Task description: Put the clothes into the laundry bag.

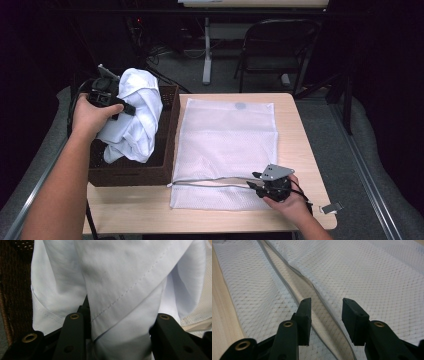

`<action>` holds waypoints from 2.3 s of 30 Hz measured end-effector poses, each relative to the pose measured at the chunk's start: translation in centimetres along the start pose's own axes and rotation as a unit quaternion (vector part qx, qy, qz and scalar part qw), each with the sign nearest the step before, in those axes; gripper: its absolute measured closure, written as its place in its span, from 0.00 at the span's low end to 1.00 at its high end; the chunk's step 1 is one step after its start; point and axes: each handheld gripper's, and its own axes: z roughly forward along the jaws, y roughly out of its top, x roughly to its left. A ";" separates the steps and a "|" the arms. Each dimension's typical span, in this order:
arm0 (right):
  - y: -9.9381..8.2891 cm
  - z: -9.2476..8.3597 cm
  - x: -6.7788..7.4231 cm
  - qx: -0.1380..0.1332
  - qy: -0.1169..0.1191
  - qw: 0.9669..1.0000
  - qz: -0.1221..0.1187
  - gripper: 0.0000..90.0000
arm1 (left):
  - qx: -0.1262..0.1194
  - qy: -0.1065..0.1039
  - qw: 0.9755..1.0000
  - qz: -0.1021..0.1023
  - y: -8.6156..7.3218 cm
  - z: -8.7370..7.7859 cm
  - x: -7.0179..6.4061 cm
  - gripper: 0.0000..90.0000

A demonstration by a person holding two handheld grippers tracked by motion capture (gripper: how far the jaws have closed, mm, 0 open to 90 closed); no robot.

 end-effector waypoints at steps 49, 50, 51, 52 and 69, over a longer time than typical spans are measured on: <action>2.4 6.9 0.5 0.078 -0.015 0.994 -0.077 0.58 | -0.003 -0.037 0.997 0.065 0.2 -1.3 -4.3 0.68; 2.4 7.0 0.6 0.077 -0.014 0.994 -0.076 0.58 | -0.002 -0.037 0.997 0.066 0.2 -1.3 -4.4 0.68; 2.5 7.0 0.5 0.076 -0.017 0.994 -0.083 0.58 | -0.002 -0.036 0.997 0.068 0.2 -1.2 -4.5 0.68; 2.5 7.0 0.6 0.076 -0.020 0.993 -0.083 0.58 | -0.002 -0.037 0.997 0.070 0.2 -1.2 -4.6 0.68; 4.1 4.9 -0.1 0.034 -0.025 0.996 -0.081 0.73 | -0.001 -0.054 0.993 0.107 0.2 -1.1 -7.5 0.68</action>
